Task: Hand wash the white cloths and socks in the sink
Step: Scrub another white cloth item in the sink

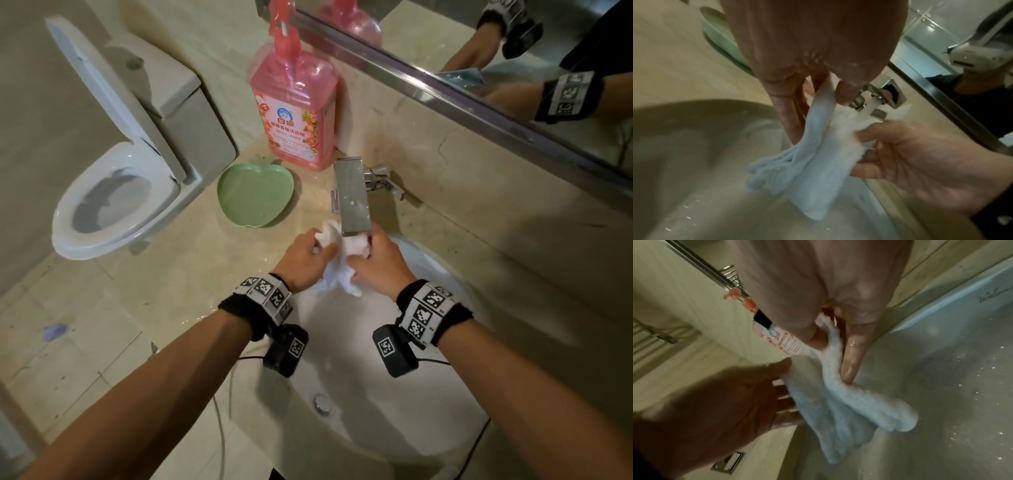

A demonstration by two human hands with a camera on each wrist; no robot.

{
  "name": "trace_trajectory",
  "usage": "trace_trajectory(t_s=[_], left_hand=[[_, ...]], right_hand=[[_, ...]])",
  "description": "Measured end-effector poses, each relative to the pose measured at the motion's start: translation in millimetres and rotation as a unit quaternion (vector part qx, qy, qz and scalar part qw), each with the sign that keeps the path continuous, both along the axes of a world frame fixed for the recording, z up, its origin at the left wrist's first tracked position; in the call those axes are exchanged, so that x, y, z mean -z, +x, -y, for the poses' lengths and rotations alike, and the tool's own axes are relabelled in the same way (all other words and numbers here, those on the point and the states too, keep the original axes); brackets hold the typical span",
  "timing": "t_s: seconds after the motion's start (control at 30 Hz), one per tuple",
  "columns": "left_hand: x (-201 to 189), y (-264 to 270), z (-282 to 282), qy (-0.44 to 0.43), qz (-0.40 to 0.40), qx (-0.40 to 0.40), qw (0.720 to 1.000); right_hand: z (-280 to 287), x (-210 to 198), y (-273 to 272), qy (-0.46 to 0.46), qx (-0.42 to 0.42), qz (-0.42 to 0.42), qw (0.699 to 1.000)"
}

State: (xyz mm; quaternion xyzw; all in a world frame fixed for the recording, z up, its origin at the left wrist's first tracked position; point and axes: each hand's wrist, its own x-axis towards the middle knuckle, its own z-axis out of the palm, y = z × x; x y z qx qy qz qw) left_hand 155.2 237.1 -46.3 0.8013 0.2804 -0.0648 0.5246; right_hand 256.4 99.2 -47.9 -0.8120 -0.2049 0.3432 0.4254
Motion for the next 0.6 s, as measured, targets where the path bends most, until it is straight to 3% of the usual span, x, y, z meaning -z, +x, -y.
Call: trace_trajectory(t_s=[0.13, 0.23, 0.33, 0.4, 0.53, 0.6], left_hand=[[-5.7, 7.8, 18.2, 0.091, 0.028, 0.119, 0.988], [-3.7, 8.2, 11.1, 0.029, 0.034, 0.112, 0.993], [7.0, 4.2, -2.7, 0.027, 0.006, 0.082, 0.996], [14.7, 7.0, -8.9, 0.035, -0.014, 0.120, 0.992], [22.8, 28.9, -11.6, -0.065, -0.029, 0.159, 0.985], [27.2, 37.2, -10.7, -0.045, -0.057, 0.174, 0.982]], right_hand=[[-6.6, 1.4, -2.3, 0.011, -0.057, 0.005, 0.998], [-2.8, 6.6, 9.8, -0.054, -0.055, 0.064, 0.995], [4.1, 13.4, 19.9, -0.054, -0.046, 0.036, 0.997], [7.3, 12.6, 21.7, -0.018, -0.033, 0.007, 0.999], [12.9, 10.8, 27.2, 0.095, -0.022, -0.125, 0.987], [16.4, 11.8, 30.6, 0.106, -0.025, -0.120, 0.987]])
